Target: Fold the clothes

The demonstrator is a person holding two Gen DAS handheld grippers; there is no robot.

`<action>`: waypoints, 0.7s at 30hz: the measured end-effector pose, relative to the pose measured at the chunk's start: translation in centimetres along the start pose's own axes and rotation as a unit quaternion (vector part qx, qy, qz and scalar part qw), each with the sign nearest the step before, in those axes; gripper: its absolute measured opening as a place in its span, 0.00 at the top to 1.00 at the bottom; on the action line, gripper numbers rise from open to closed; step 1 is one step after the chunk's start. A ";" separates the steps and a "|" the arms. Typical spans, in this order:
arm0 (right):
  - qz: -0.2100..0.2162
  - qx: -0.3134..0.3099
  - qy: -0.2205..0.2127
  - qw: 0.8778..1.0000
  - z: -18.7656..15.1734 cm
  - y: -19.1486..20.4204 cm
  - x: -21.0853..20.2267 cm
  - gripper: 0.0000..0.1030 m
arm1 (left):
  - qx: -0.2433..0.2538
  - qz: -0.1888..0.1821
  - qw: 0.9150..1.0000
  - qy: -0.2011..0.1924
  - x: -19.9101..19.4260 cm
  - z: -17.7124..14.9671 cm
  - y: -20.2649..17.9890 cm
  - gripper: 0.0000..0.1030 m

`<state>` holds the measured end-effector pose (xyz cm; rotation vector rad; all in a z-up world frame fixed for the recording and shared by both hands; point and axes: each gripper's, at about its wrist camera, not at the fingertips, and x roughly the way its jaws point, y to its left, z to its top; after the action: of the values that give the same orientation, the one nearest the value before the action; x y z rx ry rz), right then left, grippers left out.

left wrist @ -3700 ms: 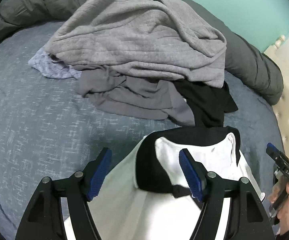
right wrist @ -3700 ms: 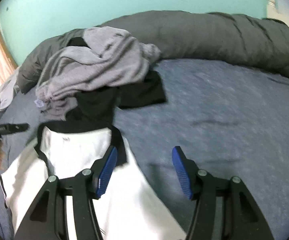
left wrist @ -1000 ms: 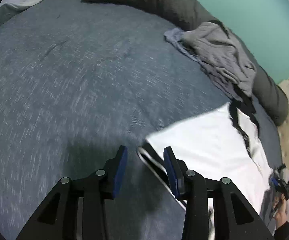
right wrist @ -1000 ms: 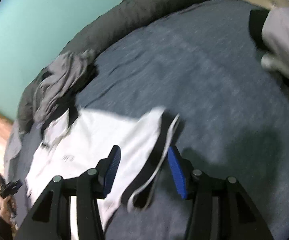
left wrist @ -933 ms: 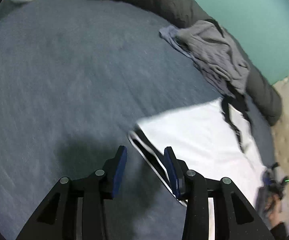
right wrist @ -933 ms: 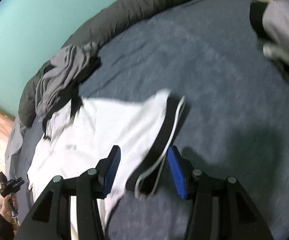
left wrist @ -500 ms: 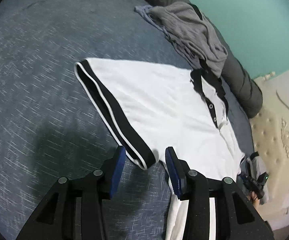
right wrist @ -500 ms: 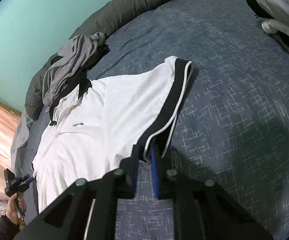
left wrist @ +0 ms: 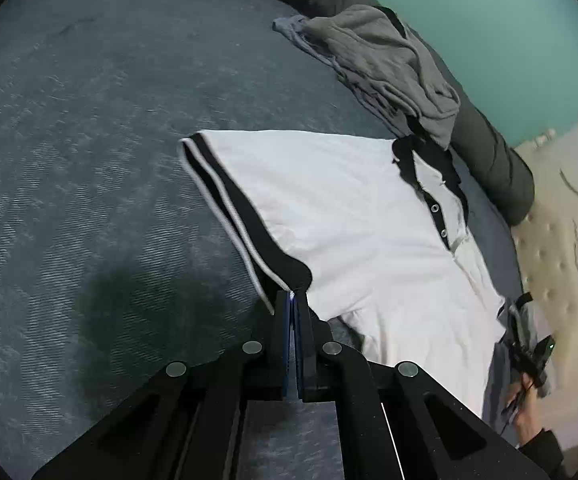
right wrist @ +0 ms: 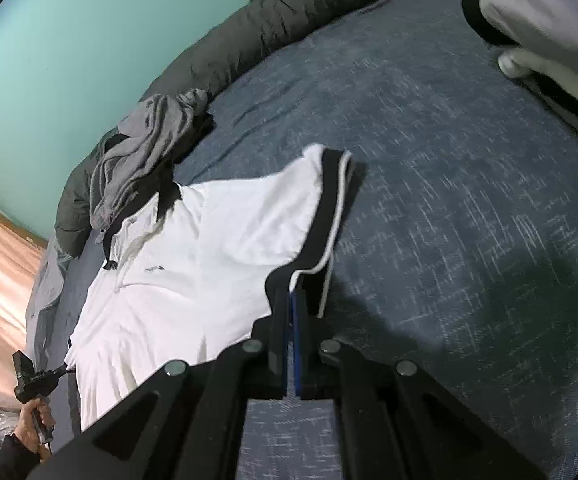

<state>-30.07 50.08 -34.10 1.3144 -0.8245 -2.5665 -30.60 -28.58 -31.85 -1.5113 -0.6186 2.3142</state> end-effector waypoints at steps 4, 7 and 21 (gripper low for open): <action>-0.018 0.002 0.017 1.000 -0.6 -0.6 0.9 0.99 | -0.010 0.012 1.000 0.013 0.6 -0.2 1.4 0.99; -0.029 -0.003 0.034 0.999 -0.9 -0.8 1.6 0.99 | -0.011 0.017 1.000 0.019 1.2 -0.3 1.6 0.99; -0.026 -0.004 0.050 0.998 -1.3 0.6 -0.5 0.84 | -0.014 0.043 0.999 0.017 0.6 -1.2 0.4 0.72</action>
<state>-28.85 49.23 -34.02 1.4684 -0.7721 -2.5160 -29.76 -28.40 -32.96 -1.6172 -0.5909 2.3455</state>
